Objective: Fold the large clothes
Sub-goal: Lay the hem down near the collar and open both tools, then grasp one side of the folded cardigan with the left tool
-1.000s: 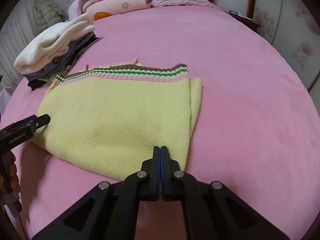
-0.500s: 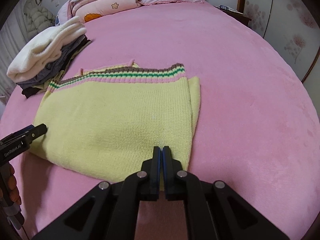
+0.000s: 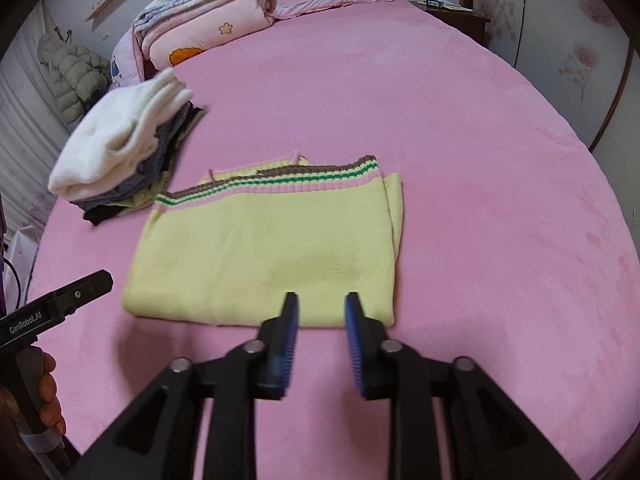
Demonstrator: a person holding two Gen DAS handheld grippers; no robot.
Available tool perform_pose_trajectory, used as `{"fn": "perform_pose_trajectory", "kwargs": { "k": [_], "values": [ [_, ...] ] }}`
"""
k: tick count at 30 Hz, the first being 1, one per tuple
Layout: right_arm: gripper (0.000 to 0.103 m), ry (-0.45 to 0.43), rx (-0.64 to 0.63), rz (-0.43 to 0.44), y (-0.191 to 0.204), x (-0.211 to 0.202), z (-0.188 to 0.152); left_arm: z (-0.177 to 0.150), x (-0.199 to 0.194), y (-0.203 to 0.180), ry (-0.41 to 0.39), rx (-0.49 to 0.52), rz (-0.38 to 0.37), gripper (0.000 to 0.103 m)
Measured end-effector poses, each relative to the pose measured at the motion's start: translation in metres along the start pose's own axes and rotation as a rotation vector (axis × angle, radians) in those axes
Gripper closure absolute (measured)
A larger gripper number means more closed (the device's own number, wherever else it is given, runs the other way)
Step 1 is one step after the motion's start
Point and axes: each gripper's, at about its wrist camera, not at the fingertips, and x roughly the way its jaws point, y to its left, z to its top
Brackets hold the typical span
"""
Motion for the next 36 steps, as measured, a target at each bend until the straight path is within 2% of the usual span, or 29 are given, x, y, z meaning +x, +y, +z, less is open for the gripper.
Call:
{"fn": "perform_pose_trajectory", "kwargs": {
  "k": [9,16,20,29,32,36],
  "values": [
    [0.066,-0.011,-0.005,0.021,0.028,-0.041,0.003,-0.008,-0.052,-0.007,0.008,0.013,-0.06,0.004],
    [0.061,-0.087,-0.01,0.048,0.049,-0.06,0.004,-0.026,-0.057,-0.001,0.024,-0.032,-0.13,0.002],
    [0.061,-0.137,-0.033,0.027,0.056,-0.054,-0.002,-0.042,-0.038,0.007,0.017,-0.077,-0.188,0.002],
    [0.061,-0.152,-0.015,0.032,0.048,-0.001,-0.025,-0.074,0.054,0.041,-0.056,-0.23,-0.346,0.003],
    [0.061,-0.154,-0.02,0.03,0.044,0.017,-0.029,-0.076,0.079,0.053,-0.114,-0.295,-0.396,0.003],
    [0.061,-0.158,-0.028,0.03,0.04,0.035,-0.033,-0.07,0.098,0.057,-0.206,-0.297,-0.416,0.003]
  ]
}}
